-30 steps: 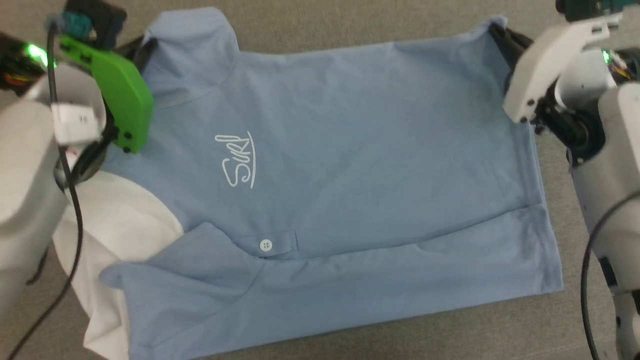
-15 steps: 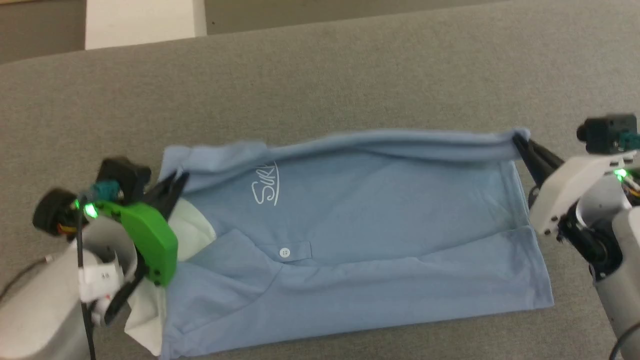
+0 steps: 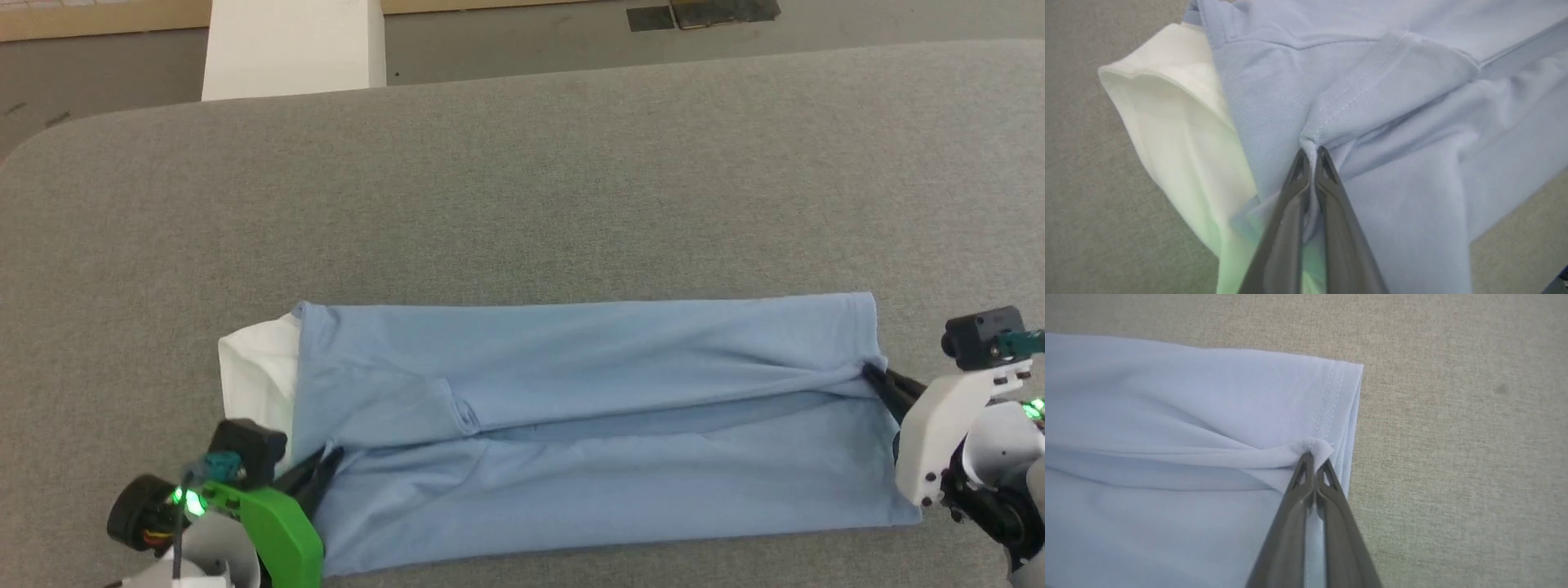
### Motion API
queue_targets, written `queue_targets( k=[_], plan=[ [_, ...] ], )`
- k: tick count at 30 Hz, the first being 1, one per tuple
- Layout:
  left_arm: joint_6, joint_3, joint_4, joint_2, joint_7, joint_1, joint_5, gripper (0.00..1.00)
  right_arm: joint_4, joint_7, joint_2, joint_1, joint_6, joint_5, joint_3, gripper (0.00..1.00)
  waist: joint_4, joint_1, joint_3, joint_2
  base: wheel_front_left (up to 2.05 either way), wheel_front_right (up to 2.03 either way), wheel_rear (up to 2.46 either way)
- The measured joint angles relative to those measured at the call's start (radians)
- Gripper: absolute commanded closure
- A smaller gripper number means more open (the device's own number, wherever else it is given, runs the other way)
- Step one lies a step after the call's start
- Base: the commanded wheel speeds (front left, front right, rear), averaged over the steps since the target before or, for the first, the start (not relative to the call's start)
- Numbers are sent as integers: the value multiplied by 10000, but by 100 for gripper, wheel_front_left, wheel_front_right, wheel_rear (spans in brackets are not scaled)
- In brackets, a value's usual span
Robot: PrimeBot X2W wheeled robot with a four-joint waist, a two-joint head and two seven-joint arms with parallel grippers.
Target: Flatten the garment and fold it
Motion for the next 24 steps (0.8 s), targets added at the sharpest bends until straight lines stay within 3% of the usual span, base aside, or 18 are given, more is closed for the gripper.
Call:
queue_targets(
  k=[8,9,10,11,12,17,24],
  plan=[
    [-157,-412,437,-449,-194,188,10,100,173,309,119,359,0,-577,73,100,81,0,-33,0,0,0,0],
    [-169,-414,495,-497,-249,186,12,66,211,309,130,359,0,-602,73,81,89,0,-48,0,0,0,0],
    [-192,-408,558,-562,-326,185,10,45,238,309,151,359,0,-625,71,56,100,0,-71,0,0,0,0],
    [-205,-410,593,-631,-385,187,2,4,236,309,182,360,0,-625,67,7,109,0,-105,0,0,0,0],
    [-205,-412,606,-692,-462,189,0,0,222,309,222,375,0,-623,54,0,116,0,-148,0,0,0,0],
    [46,-180,594,-982,-1260,376,-15,0,-42,247,441,838,0,-606,-454,0,158,0,-425,0,0,0,0],
    [836,453,299,-1453,-2867,395,332,0,-1126,52,1126,1960,0,-606,-1653,0,287,0,-822,0,0,0,0]
  ],
)
